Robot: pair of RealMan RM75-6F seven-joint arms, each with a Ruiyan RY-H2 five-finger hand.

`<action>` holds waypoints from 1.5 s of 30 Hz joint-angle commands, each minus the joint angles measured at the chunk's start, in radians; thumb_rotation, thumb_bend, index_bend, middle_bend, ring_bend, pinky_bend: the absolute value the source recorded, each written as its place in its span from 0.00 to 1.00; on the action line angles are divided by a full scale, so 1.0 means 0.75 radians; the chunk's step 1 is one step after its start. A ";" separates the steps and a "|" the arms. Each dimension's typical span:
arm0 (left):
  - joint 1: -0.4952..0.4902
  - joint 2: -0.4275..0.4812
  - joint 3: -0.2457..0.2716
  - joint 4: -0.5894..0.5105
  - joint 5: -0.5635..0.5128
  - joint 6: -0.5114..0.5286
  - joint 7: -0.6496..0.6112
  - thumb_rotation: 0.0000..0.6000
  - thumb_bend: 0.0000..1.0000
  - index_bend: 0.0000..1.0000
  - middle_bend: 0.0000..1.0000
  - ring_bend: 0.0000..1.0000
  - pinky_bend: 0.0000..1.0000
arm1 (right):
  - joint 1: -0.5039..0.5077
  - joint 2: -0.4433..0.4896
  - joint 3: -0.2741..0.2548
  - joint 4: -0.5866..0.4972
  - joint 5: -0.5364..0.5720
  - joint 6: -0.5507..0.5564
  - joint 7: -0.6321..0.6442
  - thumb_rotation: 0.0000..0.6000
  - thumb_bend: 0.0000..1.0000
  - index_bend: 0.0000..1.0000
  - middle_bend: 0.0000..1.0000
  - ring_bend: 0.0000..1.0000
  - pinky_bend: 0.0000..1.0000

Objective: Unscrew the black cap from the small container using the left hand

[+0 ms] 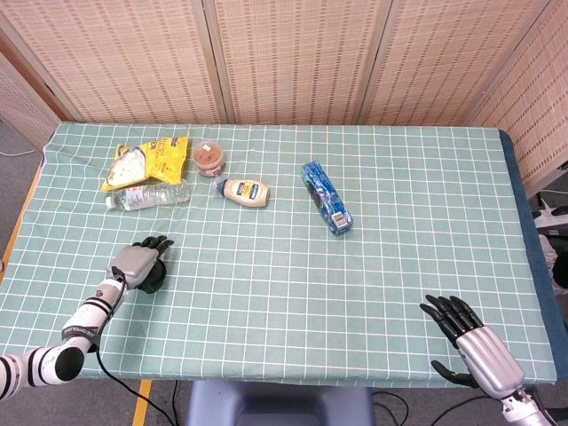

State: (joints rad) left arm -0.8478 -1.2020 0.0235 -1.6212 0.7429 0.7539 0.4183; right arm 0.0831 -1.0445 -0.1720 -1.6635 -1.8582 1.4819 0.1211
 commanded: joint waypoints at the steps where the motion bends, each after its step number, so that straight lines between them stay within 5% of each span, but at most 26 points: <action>1: 0.004 0.017 0.032 -0.022 0.019 0.038 0.055 1.00 0.34 0.01 0.00 0.00 0.19 | 0.001 0.001 -0.002 0.000 -0.003 -0.002 -0.001 1.00 0.19 0.00 0.00 0.00 0.00; 8: 0.016 -0.005 0.055 -0.017 0.009 0.108 0.122 1.00 0.34 0.27 0.15 0.11 0.29 | -0.001 0.004 -0.006 -0.003 -0.009 0.003 -0.001 1.00 0.19 0.00 0.00 0.00 0.00; 13: 0.028 -0.017 0.046 -0.005 0.039 0.137 0.119 1.00 0.34 0.36 0.31 0.31 0.37 | 0.000 0.004 -0.007 -0.003 -0.008 -0.001 -0.003 1.00 0.19 0.00 0.00 0.00 0.00; 17: 0.037 -0.022 0.040 -0.001 0.062 0.143 0.110 1.00 0.34 0.44 0.38 0.36 0.39 | 0.002 0.003 -0.008 -0.003 -0.007 -0.008 -0.005 1.00 0.19 0.00 0.00 0.00 0.00; 39: 0.140 0.087 -0.032 -0.070 0.230 0.246 -0.051 1.00 0.39 0.49 0.45 0.42 0.45 | -0.006 0.012 -0.008 -0.010 -0.014 0.004 -0.047 1.00 0.19 0.00 0.00 0.00 0.00; 45: 0.164 0.052 -0.005 0.088 0.064 0.194 0.011 1.00 0.39 0.48 0.43 0.42 0.44 | -0.008 0.016 -0.010 -0.011 -0.019 0.012 -0.037 1.00 0.19 0.00 0.00 0.00 0.00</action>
State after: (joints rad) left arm -0.7330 -1.1511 0.0107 -1.6049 0.8533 0.9262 0.4042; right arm 0.0769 -1.0327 -0.1799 -1.6713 -1.8728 1.4905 0.0926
